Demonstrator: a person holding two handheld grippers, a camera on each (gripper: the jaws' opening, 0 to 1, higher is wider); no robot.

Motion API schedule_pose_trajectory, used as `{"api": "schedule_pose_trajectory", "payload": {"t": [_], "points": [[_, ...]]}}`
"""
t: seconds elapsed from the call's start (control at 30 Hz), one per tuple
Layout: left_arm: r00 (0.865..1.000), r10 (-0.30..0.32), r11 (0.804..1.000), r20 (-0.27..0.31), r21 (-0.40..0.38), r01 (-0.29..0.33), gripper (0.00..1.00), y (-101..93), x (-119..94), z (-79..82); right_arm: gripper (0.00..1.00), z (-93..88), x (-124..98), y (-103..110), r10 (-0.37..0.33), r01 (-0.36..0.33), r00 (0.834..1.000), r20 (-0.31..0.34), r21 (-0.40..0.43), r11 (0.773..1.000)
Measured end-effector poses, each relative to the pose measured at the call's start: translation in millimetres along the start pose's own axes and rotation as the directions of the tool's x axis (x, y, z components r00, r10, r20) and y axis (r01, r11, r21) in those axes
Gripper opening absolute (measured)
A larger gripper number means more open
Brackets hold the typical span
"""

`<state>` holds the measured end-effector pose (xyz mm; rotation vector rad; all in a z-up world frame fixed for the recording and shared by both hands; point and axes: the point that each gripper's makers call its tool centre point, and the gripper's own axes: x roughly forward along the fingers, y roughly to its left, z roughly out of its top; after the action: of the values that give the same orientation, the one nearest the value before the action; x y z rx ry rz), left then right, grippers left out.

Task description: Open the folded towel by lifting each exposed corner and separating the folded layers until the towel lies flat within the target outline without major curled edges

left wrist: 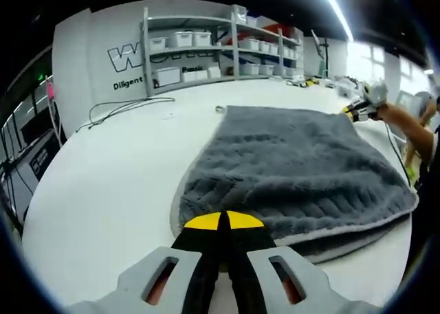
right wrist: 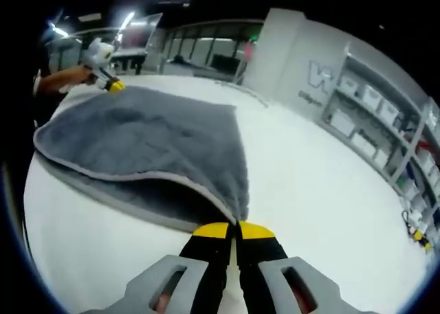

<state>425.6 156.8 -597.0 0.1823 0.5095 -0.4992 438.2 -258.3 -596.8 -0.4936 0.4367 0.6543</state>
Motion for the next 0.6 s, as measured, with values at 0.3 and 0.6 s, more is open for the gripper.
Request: {"api": "schedule_pose_trajectory", "payload": {"t": [0.3,0.6], "points": [[1.0,0.002,1.0,-0.013,0.017,-0.002,0.01,9.0,6,2.8,0.0,0.1,-5,9,0.009,-0.009,1.0,-0.006,0.013,1.0],[1.0,0.022,1.0,-0.011,0.014,-0.021,0.01,18.1,12,5.4,0.0,0.3,-8,17,0.016,-0.016,1.0,-0.015,0.014,1.0]]}}
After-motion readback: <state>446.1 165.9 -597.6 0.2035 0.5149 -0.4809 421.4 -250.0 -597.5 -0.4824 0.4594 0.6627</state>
